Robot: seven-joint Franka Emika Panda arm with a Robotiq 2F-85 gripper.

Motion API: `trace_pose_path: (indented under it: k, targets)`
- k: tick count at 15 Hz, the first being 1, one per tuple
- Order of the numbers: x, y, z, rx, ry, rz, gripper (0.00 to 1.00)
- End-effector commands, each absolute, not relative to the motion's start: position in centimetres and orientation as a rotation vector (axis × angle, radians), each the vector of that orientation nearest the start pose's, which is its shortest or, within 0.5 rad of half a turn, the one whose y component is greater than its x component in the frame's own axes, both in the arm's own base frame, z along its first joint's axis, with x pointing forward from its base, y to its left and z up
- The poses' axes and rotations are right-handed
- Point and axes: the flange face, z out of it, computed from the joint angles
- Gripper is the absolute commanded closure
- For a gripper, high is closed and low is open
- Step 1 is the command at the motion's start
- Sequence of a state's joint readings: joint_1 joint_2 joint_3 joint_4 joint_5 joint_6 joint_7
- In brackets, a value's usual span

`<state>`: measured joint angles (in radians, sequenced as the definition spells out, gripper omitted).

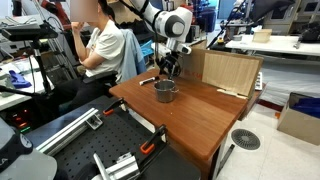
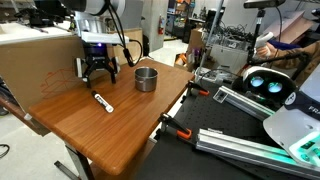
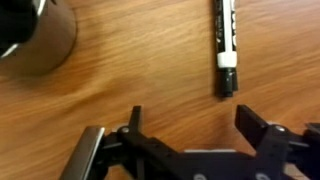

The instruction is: Take the marker from the silver pot and place it on the table

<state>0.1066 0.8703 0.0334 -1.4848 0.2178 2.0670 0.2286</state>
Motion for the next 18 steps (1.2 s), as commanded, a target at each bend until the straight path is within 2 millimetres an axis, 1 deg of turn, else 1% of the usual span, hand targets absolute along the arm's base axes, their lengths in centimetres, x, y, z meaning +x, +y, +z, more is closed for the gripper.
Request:
trace_pose_path:
  k: [1,4,7,10,13,14,15,16,18]
  targets:
    - [67.1,10.7,15.5,-2.952,0.303,0.377,0.0]
    - [66.7,11.4,18.2,-2.939,0.267,0.27,0.0]
    - [65.5,11.8,22.0,-2.911,0.219,0.158,0.0]
    - [63.2,11.6,26.1,-2.876,0.17,0.051,0.0]
    - [60.9,10.7,29.1,-2.829,0.129,0.014,0.0]
    - [60.3,10.0,29.7,-2.824,0.115,0.028,0.0]
    - [62.0,10.7,29.0,-2.856,0.145,0.056,0.0]
    - [61.3,10.2,29.6,-2.849,0.138,0.052,0.0]
    - [60.6,9.9,29.7,-2.849,0.128,0.057,0.0]
